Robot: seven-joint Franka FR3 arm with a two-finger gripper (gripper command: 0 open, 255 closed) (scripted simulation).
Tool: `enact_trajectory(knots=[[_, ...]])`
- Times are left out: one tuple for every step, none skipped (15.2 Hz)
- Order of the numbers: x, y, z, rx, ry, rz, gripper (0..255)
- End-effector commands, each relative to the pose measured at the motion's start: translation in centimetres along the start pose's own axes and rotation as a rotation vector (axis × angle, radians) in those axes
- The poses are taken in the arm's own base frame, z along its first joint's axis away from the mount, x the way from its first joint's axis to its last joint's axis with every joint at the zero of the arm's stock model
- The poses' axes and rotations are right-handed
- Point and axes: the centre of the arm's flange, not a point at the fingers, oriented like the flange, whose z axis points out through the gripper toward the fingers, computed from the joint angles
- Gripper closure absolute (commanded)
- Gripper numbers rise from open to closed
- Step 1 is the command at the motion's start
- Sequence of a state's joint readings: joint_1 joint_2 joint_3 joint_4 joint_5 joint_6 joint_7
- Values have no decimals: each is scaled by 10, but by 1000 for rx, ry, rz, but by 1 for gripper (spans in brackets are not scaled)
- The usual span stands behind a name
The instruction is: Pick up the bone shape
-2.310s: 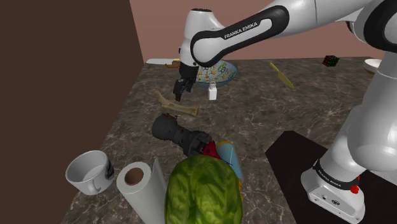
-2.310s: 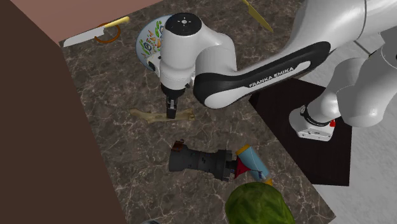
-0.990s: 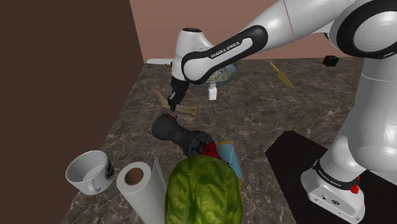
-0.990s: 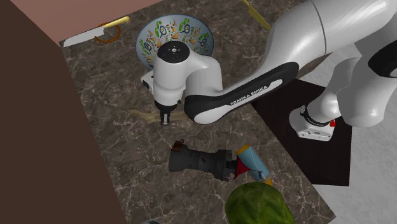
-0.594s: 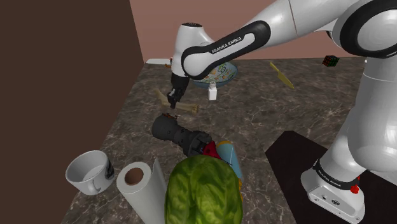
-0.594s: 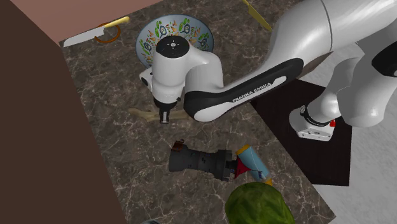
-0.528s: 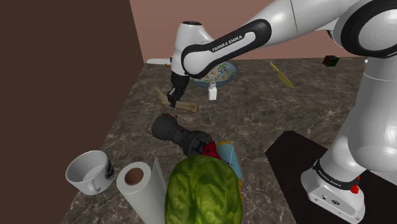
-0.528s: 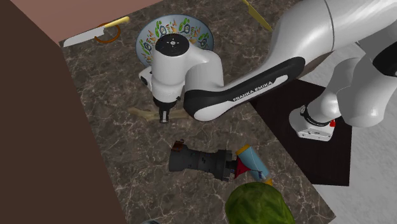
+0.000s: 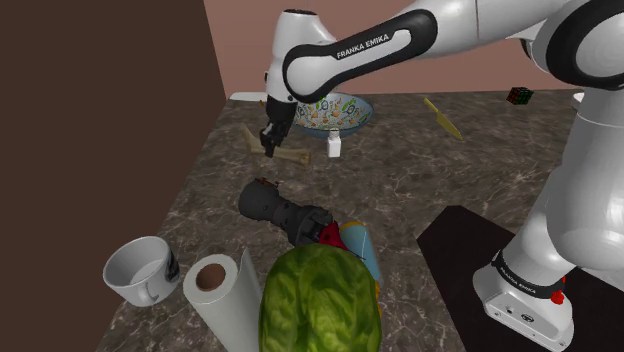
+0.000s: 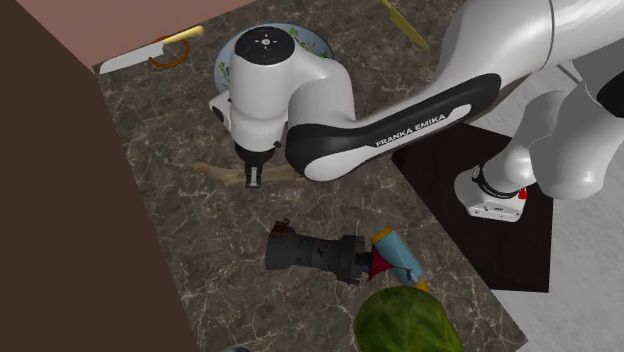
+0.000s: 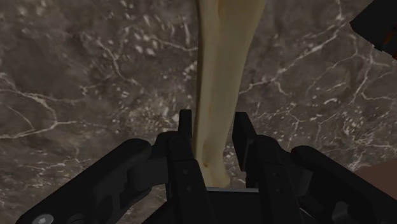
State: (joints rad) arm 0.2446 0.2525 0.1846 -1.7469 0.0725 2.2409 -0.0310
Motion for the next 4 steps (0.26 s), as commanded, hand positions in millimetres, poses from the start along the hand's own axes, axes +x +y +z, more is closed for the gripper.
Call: enact_trajectory(knots=[[2, 0, -10, 0, 0, 0, 255], [3, -1, -16, 0, 0, 0, 255], [3, -1, -16, 0, 0, 0, 255], [3, -1, -16, 0, 0, 0, 255]])
